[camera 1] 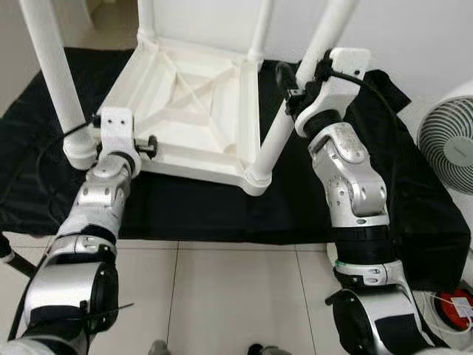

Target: Building children table

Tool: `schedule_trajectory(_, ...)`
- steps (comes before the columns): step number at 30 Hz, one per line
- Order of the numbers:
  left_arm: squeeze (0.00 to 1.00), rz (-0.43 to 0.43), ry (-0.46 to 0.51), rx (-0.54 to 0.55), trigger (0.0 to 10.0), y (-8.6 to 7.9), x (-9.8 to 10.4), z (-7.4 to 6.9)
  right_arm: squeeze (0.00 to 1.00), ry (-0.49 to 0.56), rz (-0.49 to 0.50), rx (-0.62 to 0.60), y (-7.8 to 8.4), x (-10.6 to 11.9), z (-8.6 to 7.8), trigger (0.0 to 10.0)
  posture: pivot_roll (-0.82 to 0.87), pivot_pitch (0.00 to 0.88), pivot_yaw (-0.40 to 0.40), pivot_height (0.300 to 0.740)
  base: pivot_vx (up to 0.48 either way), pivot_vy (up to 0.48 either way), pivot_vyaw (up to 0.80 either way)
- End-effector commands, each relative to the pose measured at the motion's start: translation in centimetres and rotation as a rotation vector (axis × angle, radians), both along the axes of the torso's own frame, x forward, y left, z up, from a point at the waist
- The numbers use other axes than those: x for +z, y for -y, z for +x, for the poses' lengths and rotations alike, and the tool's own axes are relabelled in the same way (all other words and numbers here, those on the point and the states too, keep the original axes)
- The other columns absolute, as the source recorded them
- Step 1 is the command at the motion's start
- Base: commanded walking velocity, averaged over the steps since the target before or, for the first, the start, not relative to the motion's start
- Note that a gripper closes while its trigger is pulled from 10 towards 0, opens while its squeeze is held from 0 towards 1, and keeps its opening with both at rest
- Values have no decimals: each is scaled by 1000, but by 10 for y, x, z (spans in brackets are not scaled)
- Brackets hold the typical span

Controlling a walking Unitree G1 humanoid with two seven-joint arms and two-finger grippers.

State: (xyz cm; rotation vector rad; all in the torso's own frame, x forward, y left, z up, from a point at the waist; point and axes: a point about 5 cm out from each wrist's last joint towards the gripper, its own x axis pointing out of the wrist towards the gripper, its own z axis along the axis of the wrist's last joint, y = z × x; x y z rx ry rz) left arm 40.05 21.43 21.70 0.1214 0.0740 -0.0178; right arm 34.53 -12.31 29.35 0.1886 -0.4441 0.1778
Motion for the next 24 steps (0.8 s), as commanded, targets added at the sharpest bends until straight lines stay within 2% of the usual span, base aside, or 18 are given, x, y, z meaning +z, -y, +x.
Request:
schedule_trajectory(1,0,94,336,337,10000,-56,103,-16,0,-201,211,-441,101,-56,-3,0,-53,143,24,740,0,0,0)
schedule_trajectory(2,0,94,365,301,10000,-46,114,-15,0,-222,239,-450,103,-62,-2,0,-48,145,21,740,0,0,0)
schedule_trajectory(4,0,94,365,301,10000,-46,114,-15,0,-222,239,-450,103,-62,-2,0,-48,145,21,740,0,0,0)
schedule_trajectory(6,0,98,408,225,10000,-25,133,-14,0,-260,237,-474,107,-75,0,0,-39,148,15,740,0,0,0)
schedule_trajectory(9,0,101,412,188,10000,-16,139,-12,0,-274,230,-487,108,-81,0,0,-39,148,15,740,0,0,0)
schedule_trajectory(12,0,114,482,11,10000,43,172,-11,0,-377,207,-499,107,-113,2,0,-22,163,8,740,0,0,0)
schedule_trajectory(13,0,104,493,-43,10000,61,180,-11,0,-424,238,-502,107,-127,2,0,-17,164,6,740,0,0,0)
schedule_trajectory(15,0,111,489,-120,10000,80,189,-11,0,-493,324,-519,110,-148,1,0,-9,166,5,740,0,0,0)
schedule_trajectory(16,0,111,489,-120,10000,80,189,-11,0,-493,324,-519,110,-148,1,0,-9,166,5,740,0,0,0)
schedule_trajectory(18,0,127,490,-150,10000,90,194,-11,0,-537,385,-534,111,-162,-1,0,-9,166,5,740,0,0,0)
schedule_trajectory(22,0,165,478,-166,10000,103,196,-10,0,-558,352,-545,110,-174,-4,0,0,172,10,740,0,0,0)
schedule_trajectory(24,0,151,434,-207,10000,112,185,-6,0,-541,310,-533,109,-173,-5,0,-1,177,13,740,0,0,0)
